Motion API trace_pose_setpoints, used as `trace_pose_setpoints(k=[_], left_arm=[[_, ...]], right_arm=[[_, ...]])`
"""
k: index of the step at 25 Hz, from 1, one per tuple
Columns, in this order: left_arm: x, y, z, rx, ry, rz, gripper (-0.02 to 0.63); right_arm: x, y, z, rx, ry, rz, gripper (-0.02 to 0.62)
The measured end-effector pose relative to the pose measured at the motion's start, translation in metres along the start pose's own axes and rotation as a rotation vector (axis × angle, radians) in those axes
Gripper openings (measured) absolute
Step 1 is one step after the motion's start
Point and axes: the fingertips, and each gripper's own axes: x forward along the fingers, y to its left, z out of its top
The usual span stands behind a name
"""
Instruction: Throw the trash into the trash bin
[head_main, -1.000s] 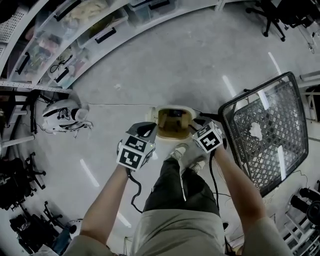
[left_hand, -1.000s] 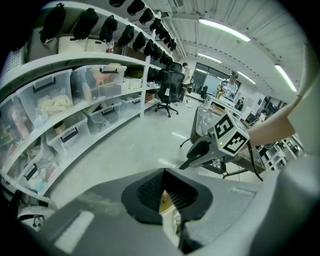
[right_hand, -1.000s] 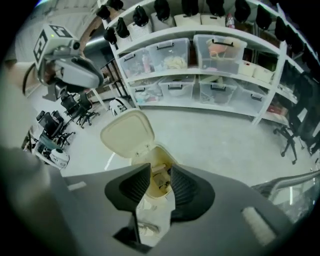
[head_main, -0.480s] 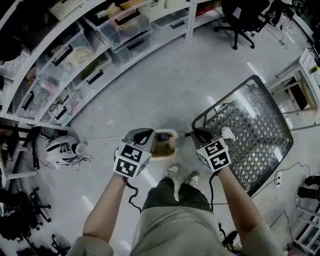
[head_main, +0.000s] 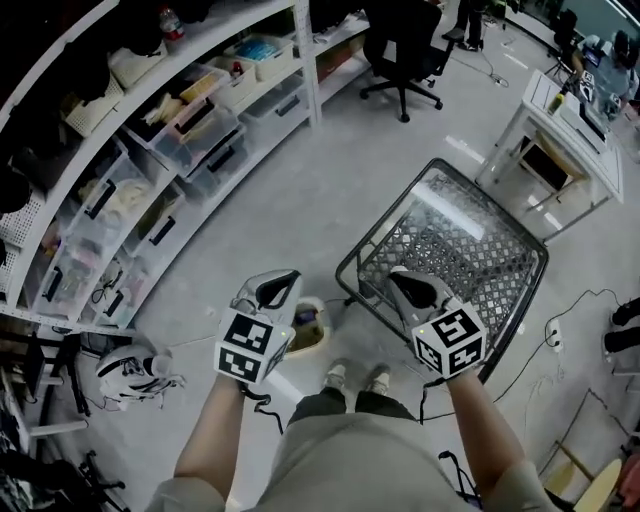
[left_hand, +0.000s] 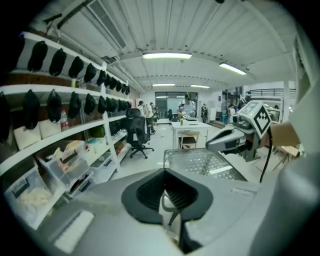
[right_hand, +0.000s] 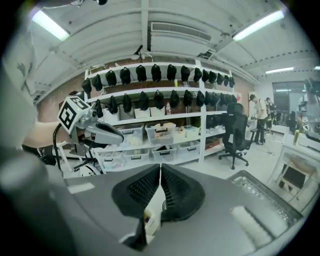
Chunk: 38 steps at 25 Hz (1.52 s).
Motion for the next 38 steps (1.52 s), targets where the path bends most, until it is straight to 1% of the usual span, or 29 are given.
trace_pose_setpoints(k=[3, 6, 9, 11, 13, 15, 19, 21, 23, 25, 27, 28, 29, 30, 32, 35, 38], left_arm=[[0.001, -0.031, 0.039, 0.082, -0.068, -0.049, 0.002], [-0.002, -0.057, 0.080, 0.153, -0.146, -0.067, 0.002], [-0.011, -0.083, 0.120, 0.200, -0.257, -0.091, 0.002], [-0.014, -0.099, 0.136, 0.221, -0.308, -0.112, 0.002], [-0.013, -0.112, 0.146, 0.249, -0.328, -0.122, 0.002], [-0.010, -0.121, 0.152, 0.261, -0.332, -0.135, 0.002], [-0.007, -0.136, 0.161, 0.214, -0.362, -0.192, 0.002], [-0.004, -0.141, 0.161, 0.213, -0.362, -0.207, 0.002], [0.000, -0.146, 0.159, 0.231, -0.346, -0.217, 0.002], [0.006, -0.147, 0.158, 0.255, -0.328, -0.210, 0.002], [0.014, -0.144, 0.158, 0.262, -0.329, -0.190, 0.003], [0.018, -0.143, 0.159, 0.258, -0.331, -0.187, 0.027], [0.024, -0.143, 0.158, 0.255, -0.327, -0.190, 0.131], [0.030, -0.144, 0.156, 0.256, -0.319, -0.194, 0.160], [0.043, -0.145, 0.153, 0.278, -0.294, -0.207, 0.178], [0.069, -0.147, 0.144, 0.327, -0.241, -0.238, 0.246], [0.099, -0.151, 0.130, 0.369, -0.184, -0.275, 0.253]], right_arm=[[-0.044, -0.014, 0.017, -0.011, -0.059, -0.048, 0.005], [-0.085, -0.028, 0.033, -0.021, -0.110, -0.096, 0.005], [-0.128, -0.043, 0.042, -0.012, -0.133, -0.192, 0.005], [-0.156, -0.049, 0.044, -0.005, -0.135, -0.260, 0.005], [-0.180, -0.052, 0.048, 0.010, -0.161, -0.297, 0.005], [-0.198, -0.053, 0.053, 0.024, -0.187, -0.317, 0.005], [-0.216, -0.056, 0.048, 0.045, -0.195, -0.330, 0.005], [-0.218, -0.056, 0.043, 0.055, -0.191, -0.326, 0.005], [-0.220, -0.057, 0.041, 0.067, -0.193, -0.322, 0.005], [-0.221, -0.060, 0.040, 0.072, -0.198, -0.324, 0.005], [-0.218, -0.064, 0.038, 0.072, -0.196, -0.329, 0.005], [-0.216, -0.067, 0.034, 0.074, -0.188, -0.332, 0.005], [-0.213, -0.070, 0.029, 0.079, -0.176, -0.335, 0.005], [-0.209, -0.073, 0.022, 0.088, -0.162, -0.339, 0.005], [-0.201, -0.080, 0.010, 0.109, -0.137, -0.343, 0.005], [-0.191, -0.089, -0.002, 0.134, -0.111, -0.346, 0.005], [-0.184, -0.100, -0.015, 0.158, -0.089, -0.350, 0.005]])
